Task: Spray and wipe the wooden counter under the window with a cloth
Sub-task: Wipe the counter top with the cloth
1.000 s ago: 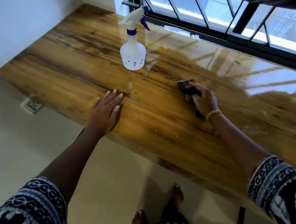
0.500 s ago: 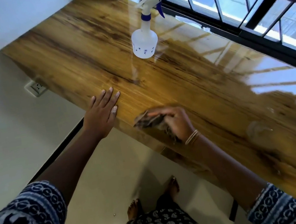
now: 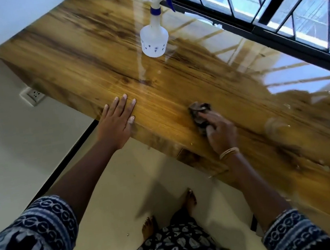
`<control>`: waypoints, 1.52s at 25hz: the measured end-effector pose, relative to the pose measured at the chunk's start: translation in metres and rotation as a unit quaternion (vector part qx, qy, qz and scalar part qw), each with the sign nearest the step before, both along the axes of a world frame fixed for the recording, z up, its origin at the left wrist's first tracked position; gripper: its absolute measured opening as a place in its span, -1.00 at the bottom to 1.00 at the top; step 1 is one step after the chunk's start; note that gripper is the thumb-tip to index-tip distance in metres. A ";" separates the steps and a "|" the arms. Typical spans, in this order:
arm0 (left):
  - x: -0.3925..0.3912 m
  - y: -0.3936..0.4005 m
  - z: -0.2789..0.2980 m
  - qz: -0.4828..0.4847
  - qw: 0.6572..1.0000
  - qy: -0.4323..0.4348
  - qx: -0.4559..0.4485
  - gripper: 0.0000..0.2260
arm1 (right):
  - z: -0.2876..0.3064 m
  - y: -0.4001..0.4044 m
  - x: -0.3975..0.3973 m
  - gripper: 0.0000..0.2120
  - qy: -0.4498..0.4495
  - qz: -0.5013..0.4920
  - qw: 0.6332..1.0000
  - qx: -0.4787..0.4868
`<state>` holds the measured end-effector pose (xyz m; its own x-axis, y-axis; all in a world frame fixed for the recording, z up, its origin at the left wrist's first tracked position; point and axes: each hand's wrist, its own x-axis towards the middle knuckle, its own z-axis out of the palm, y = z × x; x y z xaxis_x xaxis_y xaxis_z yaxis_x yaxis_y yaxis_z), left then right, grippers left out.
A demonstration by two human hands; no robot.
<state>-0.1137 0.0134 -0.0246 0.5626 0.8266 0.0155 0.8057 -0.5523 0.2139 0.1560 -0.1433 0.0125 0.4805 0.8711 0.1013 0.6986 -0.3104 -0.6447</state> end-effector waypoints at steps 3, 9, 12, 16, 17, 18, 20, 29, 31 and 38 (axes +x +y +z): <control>-0.001 0.000 0.001 0.001 1.000 0.009 -0.004 -0.52 | -0.005 -0.001 -0.071 -0.55 -0.001 0.126 0.992 0.034; -0.006 0.002 0.008 -0.031 0.999 0.029 -0.021 -0.51 | 0.029 0.025 -0.077 -0.55 0.411 -0.017 0.903 0.125; -0.011 0.006 0.015 -0.061 0.996 0.039 -0.043 -0.47 | 0.034 0.065 -0.024 -0.55 0.377 -0.116 0.913 0.106; -0.011 0.006 0.017 -0.061 0.995 0.041 -0.061 -0.39 | 0.020 0.082 -0.044 -0.53 0.051 0.037 0.997 -0.050; -0.010 0.006 0.019 -0.059 0.995 0.038 -0.066 -0.39 | 0.016 0.075 -0.061 -0.52 0.037 0.107 0.993 -0.043; -0.009 0.005 0.020 -0.058 0.995 0.033 -0.074 -0.40 | 0.011 0.067 -0.077 -0.50 0.058 0.169 0.983 -0.033; -0.009 0.003 0.023 -0.054 0.995 0.031 -0.078 -0.42 | 0.000 0.051 -0.092 -0.51 0.123 0.230 0.965 -0.034; -0.001 -0.004 0.024 -0.031 0.998 0.018 -0.061 -0.46 | 0.023 0.023 -0.010 -0.64 0.306 -0.073 0.949 0.033; 0.000 -0.005 0.024 -0.030 0.998 0.014 -0.061 -0.47 | 0.018 0.010 -0.039 -0.63 0.242 -0.010 0.970 -0.026; 0.025 -0.023 0.027 -0.045 0.992 -0.063 -0.096 -0.54 | 0.025 -0.006 -0.054 -0.66 0.459 -0.002 0.888 0.013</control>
